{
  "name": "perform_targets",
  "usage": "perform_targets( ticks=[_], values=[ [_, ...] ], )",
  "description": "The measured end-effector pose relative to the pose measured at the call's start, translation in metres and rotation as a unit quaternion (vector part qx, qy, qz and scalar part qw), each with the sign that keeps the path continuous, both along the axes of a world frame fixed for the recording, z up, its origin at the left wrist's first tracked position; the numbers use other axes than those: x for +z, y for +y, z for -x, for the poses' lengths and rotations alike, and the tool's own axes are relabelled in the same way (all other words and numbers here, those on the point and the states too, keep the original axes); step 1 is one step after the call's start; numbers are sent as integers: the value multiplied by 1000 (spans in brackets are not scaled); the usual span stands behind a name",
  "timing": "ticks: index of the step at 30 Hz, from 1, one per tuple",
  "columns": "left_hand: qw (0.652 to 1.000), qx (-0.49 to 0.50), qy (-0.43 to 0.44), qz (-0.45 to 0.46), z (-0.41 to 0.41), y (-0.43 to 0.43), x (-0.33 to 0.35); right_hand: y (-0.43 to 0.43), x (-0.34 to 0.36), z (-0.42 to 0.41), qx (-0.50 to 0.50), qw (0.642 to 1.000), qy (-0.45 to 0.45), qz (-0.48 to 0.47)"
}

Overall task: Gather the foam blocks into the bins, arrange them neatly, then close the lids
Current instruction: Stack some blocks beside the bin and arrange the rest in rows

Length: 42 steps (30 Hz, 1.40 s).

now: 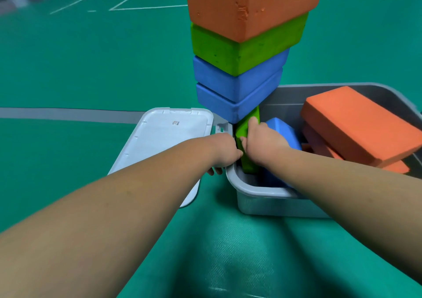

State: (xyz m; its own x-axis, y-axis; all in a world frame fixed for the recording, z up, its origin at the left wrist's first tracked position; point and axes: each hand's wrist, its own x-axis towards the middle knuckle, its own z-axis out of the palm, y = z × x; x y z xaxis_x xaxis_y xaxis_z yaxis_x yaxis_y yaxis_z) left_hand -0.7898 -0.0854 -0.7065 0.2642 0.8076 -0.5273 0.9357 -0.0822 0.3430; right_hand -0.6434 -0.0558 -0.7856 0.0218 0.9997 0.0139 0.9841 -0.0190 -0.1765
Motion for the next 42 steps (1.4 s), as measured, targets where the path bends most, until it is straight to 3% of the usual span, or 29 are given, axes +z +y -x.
perform_targets(
  ticks=[3,6,8,11,14,18,28,37,42],
  values=[
    [999,-17,23,-15,-3,0,3,-1,2,1,2,1000,3,18],
    [982,-62,121,-135,-9,1,6,-7,-2,-15,1,1000,3,31],
    [971,-32,147,-185,-15,0,8,-13,-6,-32,1,999,-9,48],
    [958,-33,181,-219,-29,0,14,-23,-11,-56,96,983,-130,85],
    [946,-131,149,-256,-44,-1,9,-26,1,-70,141,963,-198,114],
    [941,-216,119,-231,-57,-2,-16,-28,22,-80,112,962,-208,137],
    [932,-216,115,-268,-86,9,-25,-44,37,-119,85,960,-231,132],
    [895,-240,168,-337,-102,17,-37,-47,40,-136,96,964,-203,146],
    [909,-196,197,-311,-118,16,-49,-45,37,-136,100,963,-199,152]
  ],
)
